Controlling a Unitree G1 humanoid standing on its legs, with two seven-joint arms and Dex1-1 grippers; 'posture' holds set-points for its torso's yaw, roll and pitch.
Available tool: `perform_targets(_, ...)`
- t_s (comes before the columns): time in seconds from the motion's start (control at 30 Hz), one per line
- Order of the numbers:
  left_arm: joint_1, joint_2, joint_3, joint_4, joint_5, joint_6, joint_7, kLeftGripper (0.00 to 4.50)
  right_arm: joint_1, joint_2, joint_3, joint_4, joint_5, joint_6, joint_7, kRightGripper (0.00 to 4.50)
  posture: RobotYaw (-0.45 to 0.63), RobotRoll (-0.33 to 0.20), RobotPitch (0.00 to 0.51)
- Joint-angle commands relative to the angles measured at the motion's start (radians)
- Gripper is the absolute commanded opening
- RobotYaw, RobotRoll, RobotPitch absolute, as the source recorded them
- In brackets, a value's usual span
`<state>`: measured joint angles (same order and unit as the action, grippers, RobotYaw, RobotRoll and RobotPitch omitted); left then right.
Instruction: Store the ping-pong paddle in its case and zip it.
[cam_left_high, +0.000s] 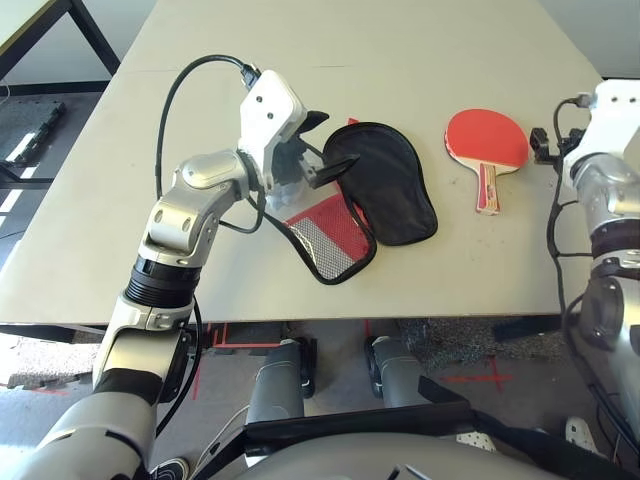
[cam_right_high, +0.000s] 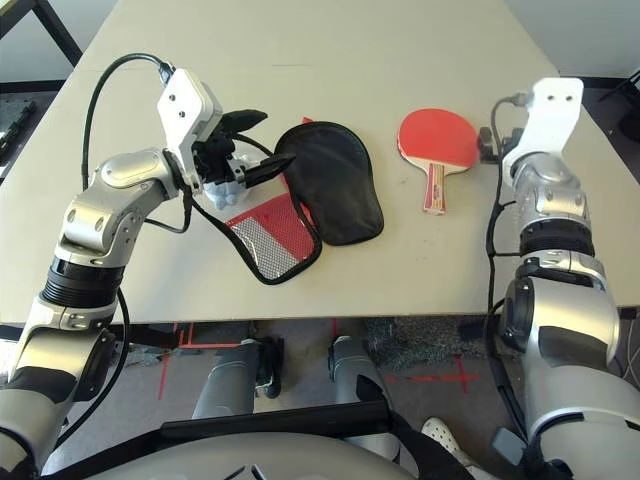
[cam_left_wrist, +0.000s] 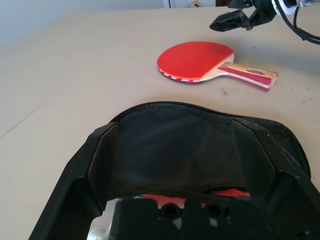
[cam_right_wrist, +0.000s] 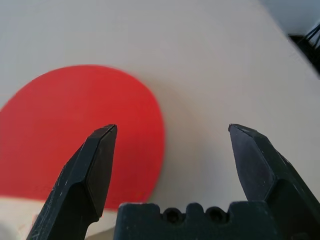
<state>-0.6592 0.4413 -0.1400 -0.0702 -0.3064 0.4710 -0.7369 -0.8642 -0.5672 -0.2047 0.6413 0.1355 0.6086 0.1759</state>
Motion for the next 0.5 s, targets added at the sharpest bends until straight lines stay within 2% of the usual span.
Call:
perform_targets(0.03, 0.012, -0.003, -0.019, -0.010, 0.015, -0.005, -0.015, 4.50, 0.006, 0.030, -0.003, -0.135, 0.041, 0.284, -0.012, 4.45, -0.08, 0.000, 0.184)
perform_targets(0.23, 0.016, -0.001, -0.020, -0.014, 0.022, -0.004, -0.019, 4.50, -0.052, 0.095, -0.032, -0.245, 0.067, 0.609, -0.059, 4.45, -0.07, 0.000, 0.185)
perform_targets(0.5, 0.022, 0.001, -0.018, -0.023, 0.029, -0.001, -0.022, 4.50, -0.064, 0.134, -0.054, -0.261, 0.050, 0.735, -0.111, 4.45, -0.05, 0.000, 0.185)
